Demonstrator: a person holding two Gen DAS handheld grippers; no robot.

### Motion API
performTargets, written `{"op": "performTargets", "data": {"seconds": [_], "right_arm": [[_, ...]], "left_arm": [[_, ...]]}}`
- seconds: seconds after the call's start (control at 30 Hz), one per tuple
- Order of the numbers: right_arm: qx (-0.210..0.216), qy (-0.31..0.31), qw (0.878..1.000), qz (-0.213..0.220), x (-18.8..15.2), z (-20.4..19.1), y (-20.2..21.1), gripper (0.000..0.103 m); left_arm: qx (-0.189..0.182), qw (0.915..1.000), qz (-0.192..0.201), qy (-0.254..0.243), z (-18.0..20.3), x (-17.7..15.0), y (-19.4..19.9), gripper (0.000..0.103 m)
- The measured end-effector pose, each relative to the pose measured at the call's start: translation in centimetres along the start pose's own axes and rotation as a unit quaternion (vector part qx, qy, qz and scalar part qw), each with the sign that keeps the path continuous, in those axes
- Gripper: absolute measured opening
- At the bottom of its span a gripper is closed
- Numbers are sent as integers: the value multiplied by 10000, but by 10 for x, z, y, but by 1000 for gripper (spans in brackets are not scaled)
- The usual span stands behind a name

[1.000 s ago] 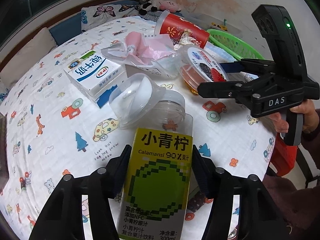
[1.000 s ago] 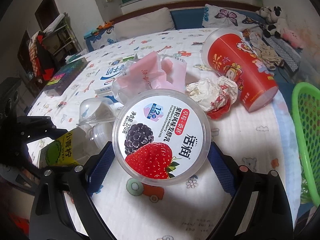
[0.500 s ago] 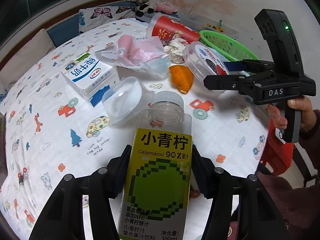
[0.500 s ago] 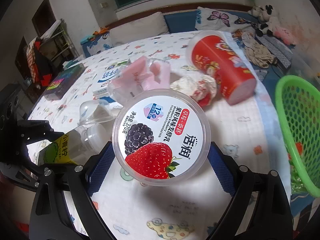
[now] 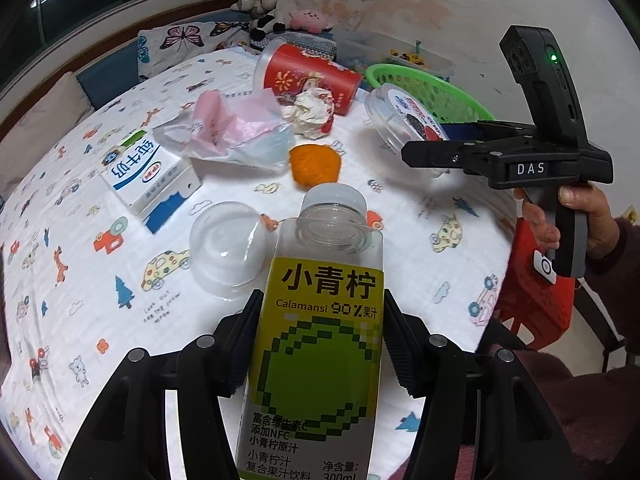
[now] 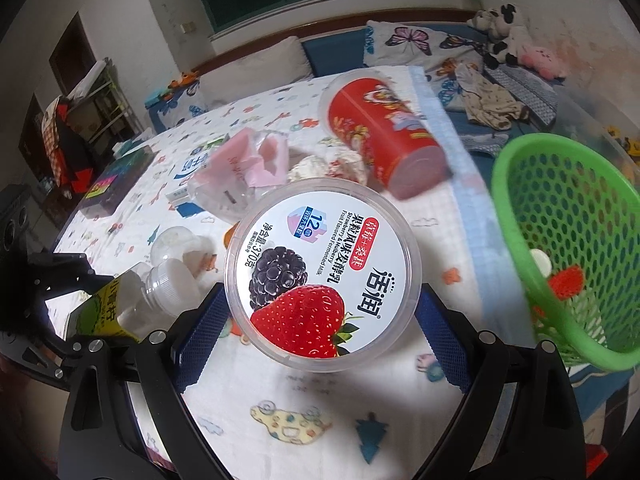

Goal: Collect trash
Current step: 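Grasp the strawberry yogurt cup with the right tool and carry it toward the basket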

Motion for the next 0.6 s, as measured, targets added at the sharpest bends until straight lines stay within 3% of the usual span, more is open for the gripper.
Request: {"op": "performTargets", "data": {"seconds": [0.33,0.6], "right_arm": [[-248,-470,9983,255,-2,46,29,91],[-565,-1134,9911,410,0,117,55,91]], "left_arm": [[-105,9998,131,-129,16,17,10,55],[-176,9989,347,-280,32,49,20,55]]}}
Point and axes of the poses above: each gripper's, at about its wrist camera, not at the fingertips, and y roughly against the way its jaws point, z to its right, x to its top, the point moved 7 cm from there along -y, roughly the way its jaws point, and after that the axes turned 15 degrees about -z, right-handed, at the moved point
